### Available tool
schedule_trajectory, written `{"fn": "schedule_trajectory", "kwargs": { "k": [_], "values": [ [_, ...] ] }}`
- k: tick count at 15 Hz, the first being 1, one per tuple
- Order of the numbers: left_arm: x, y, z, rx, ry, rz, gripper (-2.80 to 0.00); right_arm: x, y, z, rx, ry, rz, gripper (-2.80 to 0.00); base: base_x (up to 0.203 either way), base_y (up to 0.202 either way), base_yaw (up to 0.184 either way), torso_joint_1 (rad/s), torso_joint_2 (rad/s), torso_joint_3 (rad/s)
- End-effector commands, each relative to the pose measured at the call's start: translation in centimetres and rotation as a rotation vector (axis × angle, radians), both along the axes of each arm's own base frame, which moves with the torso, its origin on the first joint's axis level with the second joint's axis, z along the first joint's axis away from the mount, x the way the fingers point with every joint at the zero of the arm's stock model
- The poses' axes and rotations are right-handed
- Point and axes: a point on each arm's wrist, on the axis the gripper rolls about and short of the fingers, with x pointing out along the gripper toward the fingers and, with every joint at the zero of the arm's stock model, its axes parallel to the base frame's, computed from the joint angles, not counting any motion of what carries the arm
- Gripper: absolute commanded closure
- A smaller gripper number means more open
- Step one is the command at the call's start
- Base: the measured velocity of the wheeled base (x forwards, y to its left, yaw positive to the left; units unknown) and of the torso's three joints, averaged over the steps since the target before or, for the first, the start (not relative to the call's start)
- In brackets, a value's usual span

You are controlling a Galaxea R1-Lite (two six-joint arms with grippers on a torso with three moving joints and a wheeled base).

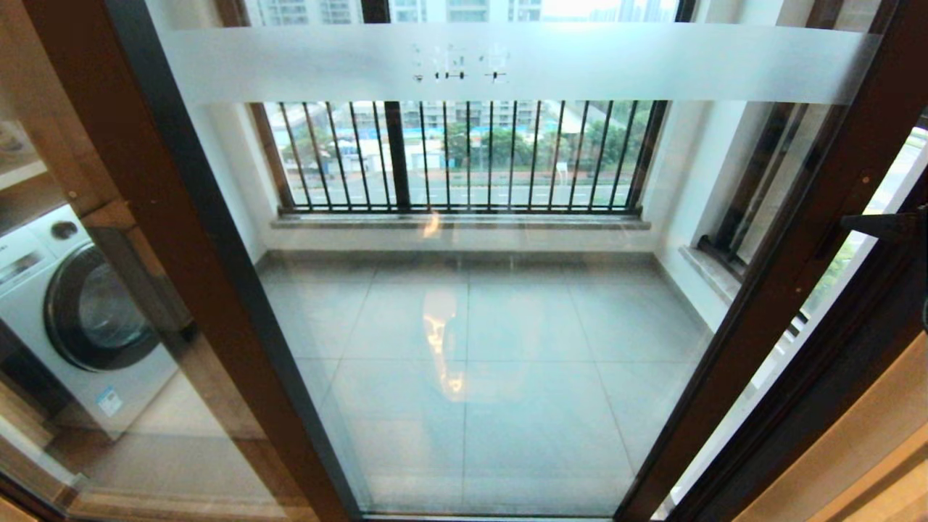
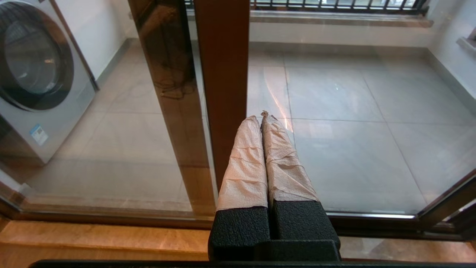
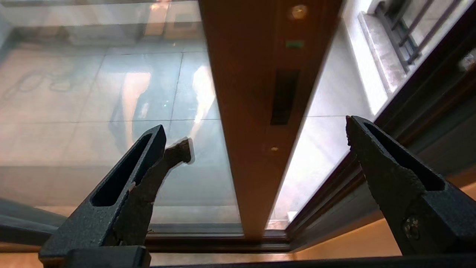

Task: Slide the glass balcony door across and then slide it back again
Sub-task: Open the slid door

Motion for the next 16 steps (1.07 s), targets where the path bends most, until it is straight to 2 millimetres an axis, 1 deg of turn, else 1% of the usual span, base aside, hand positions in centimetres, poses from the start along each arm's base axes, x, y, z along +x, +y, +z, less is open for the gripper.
{"fn": "schedule_trajectory", "kwargs": {
  "k": [1,4,5,9,12,16],
  "values": [
    [0.0,0.0,0.0,0.000,0.002,0.000,0.00,0.7,-1.2,-0.4,0.002,0.014,-0.026,-2.80,0.000,0.000,0.000,0.000,0.00,0.000],
    [0.0,0.0,0.0,0.000,0.002,0.000,0.00,1.3,-2.5,-0.7,0.006,0.023,-0.054,-2.80,0.000,0.000,0.000,0.000,0.00,0.000],
    [0.0,0.0,0.0,0.000,0.002,0.000,0.00,1.5,-2.8,-0.9,0.008,0.028,-0.060,0.00,0.000,0.000,0.000,0.000,0.00,0.000],
    [0.0,0.0,0.0,0.000,0.002,0.000,0.00,2.9,-3.7,-1.6,0.020,0.048,-0.064,0.00,0.000,0.000,0.000,0.000,0.00,0.000],
    [0.0,0.0,0.0,0.000,0.001,0.000,0.00,3.8,-4.4,-2.1,0.014,0.063,-0.107,0.00,0.000,0.000,0.000,0.000,0.00,0.000],
    [0.0,0.0,0.0,0.000,0.002,0.000,0.00,5.3,-5.3,-3.2,0.029,0.090,-0.110,0.00,0.000,0.000,0.000,0.000,0.00,0.000]
  ]
}}
